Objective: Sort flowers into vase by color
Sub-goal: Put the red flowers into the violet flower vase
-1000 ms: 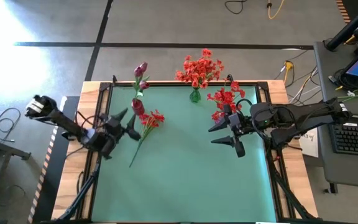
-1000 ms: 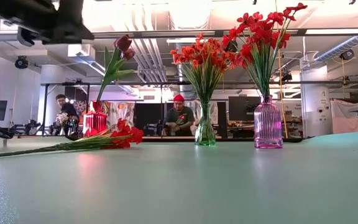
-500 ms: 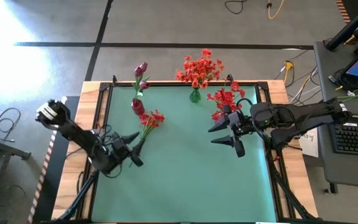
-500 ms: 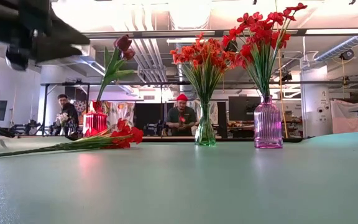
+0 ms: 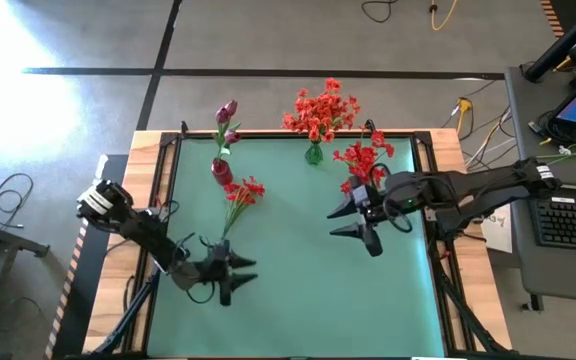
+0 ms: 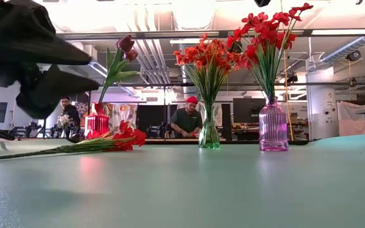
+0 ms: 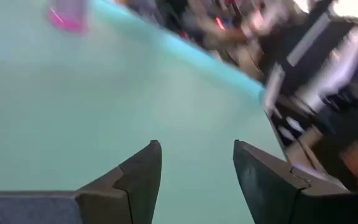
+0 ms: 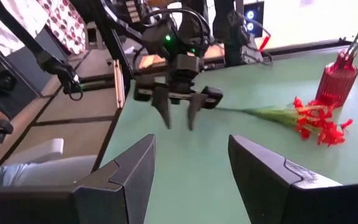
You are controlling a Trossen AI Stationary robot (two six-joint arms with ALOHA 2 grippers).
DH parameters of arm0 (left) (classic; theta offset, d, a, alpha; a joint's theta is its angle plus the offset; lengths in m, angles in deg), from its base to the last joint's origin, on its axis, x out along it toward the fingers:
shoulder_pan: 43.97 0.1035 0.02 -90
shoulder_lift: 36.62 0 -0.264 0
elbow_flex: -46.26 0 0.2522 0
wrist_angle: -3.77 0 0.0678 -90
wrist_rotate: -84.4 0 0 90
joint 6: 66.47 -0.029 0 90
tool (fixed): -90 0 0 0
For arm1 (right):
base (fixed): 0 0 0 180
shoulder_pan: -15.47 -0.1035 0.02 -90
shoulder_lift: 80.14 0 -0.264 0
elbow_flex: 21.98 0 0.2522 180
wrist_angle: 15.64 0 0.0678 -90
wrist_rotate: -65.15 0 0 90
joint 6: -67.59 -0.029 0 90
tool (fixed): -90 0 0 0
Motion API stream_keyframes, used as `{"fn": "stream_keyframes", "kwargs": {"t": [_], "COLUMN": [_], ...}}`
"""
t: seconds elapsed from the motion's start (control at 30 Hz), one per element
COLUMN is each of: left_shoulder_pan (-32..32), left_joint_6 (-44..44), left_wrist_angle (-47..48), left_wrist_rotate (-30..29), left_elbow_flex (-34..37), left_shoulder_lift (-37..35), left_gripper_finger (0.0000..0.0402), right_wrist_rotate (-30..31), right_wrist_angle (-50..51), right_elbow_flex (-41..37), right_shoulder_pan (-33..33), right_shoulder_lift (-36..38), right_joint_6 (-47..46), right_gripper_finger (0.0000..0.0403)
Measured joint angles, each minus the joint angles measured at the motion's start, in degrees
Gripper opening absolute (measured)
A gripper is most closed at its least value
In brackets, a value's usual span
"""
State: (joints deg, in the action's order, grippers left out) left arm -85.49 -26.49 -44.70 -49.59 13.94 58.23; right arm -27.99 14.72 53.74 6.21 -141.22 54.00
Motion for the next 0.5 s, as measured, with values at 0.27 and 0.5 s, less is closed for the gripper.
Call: {"fn": "stream_keyframes", "kwargs": {"t": [0.27,0.5], "left_shoulder_pan": [4.67,12.74], "left_joint_6": [15.70,22.85], "left_wrist_angle": [26.50,57.40], "left_wrist_rotate": [9.01,21.77], "left_elbow_flex": [-3.94,-13.97], "left_shoulder_lift": [-1.04,-3.96], "left_gripper_finger": [0.0187,0.0187], "right_wrist_rotate": [-0.55,-0.51], "right_wrist_angle": [0.35,0.32], "right_elbow_flex": [0.28,0.28], "right_shoulder_pan": [-0.26,-0.26], "right_shoulder_lift": [-0.53,-0.60], "right_joint_6": [-0.11,-0.11], "right_gripper_finger": [0.0194,0.0194]}}
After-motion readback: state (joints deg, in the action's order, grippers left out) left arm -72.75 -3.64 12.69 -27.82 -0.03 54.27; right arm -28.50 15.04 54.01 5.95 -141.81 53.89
